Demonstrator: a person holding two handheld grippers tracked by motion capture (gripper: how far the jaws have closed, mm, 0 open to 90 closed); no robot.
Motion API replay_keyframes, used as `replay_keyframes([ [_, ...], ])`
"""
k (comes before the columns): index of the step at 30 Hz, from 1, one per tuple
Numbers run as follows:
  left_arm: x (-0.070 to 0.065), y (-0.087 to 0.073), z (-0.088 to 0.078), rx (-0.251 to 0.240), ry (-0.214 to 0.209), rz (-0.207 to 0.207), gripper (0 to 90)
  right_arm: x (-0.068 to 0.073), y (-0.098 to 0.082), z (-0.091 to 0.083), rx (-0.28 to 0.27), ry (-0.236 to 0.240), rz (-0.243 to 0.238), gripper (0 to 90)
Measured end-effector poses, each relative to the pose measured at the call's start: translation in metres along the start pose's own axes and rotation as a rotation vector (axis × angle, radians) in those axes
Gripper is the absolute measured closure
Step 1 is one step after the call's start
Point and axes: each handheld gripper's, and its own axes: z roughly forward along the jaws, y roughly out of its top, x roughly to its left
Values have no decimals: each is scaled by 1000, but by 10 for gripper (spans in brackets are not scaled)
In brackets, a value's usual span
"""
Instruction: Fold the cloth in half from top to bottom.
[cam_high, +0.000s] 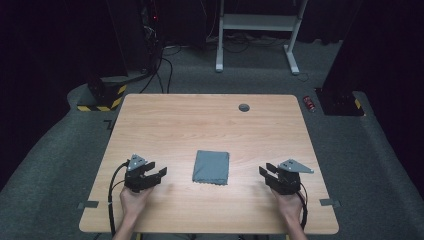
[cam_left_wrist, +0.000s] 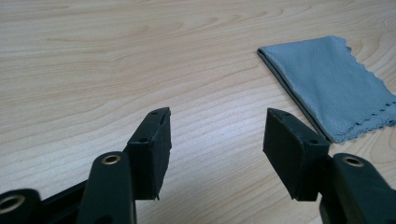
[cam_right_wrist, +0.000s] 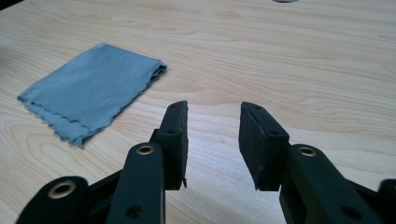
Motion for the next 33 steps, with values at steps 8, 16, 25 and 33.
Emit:
replay_keyframes([
  [8,6,-8,0,19,30,4,414,-9,-7,-1,17,-29,11,620],
  [16,13,-16,0,35,73,7,410,-17,-15,2,54,-70,7,613],
  [25,20,-24,2,57,116,5,408,-21,-20,5,91,-102,-10,602],
  [33,20,-27,7,71,140,21,403,-21,-23,8,111,-123,-28,583],
])
